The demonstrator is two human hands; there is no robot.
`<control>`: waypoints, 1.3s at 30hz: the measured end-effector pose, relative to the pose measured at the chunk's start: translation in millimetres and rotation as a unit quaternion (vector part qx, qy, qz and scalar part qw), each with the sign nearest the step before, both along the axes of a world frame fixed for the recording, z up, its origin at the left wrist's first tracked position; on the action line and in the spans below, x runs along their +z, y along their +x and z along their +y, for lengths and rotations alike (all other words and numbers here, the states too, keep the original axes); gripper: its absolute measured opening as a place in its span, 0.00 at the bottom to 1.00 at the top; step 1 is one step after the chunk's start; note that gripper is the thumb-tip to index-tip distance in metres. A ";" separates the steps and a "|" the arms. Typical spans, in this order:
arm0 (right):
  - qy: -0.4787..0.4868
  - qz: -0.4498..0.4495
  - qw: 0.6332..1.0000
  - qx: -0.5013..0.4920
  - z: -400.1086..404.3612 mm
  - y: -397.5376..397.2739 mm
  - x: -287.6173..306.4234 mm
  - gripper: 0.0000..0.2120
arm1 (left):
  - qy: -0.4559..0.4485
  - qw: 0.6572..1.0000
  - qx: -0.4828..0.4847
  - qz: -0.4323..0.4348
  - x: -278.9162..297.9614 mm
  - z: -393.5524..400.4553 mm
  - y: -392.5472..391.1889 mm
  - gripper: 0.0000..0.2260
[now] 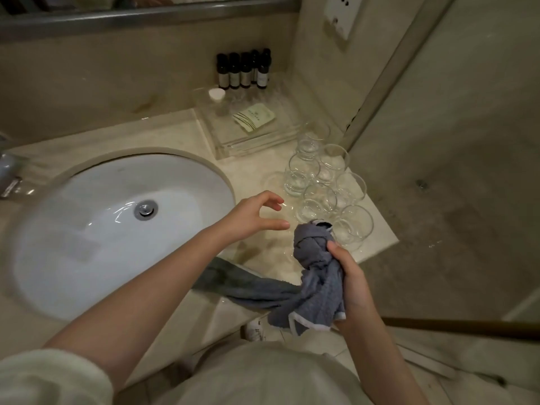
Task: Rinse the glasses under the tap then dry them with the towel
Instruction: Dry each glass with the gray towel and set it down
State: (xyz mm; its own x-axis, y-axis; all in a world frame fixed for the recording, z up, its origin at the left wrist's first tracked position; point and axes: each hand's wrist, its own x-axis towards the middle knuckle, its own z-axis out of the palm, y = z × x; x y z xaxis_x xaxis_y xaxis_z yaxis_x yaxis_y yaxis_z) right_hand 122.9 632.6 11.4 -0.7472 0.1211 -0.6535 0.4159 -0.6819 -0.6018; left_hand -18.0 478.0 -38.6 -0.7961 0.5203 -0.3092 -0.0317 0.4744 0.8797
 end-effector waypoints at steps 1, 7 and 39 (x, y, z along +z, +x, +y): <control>0.001 -0.001 1.000 -0.011 2.7 0.7 -0.3 0.26 | -0.001 1.000 -0.007 -0.005 -1.5 3.2 2.8 0.22; 0.003 0.010 0.998 -0.061 19.1 7.5 5.0 0.22 | 0.006 0.999 -0.035 -0.022 -6.0 15.4 16.5 0.23; 0.060 0.029 0.991 -0.116 48.7 26.5 -4.1 0.13 | 0.002 1.000 0.012 0.028 -15.5 57.1 53.4 0.38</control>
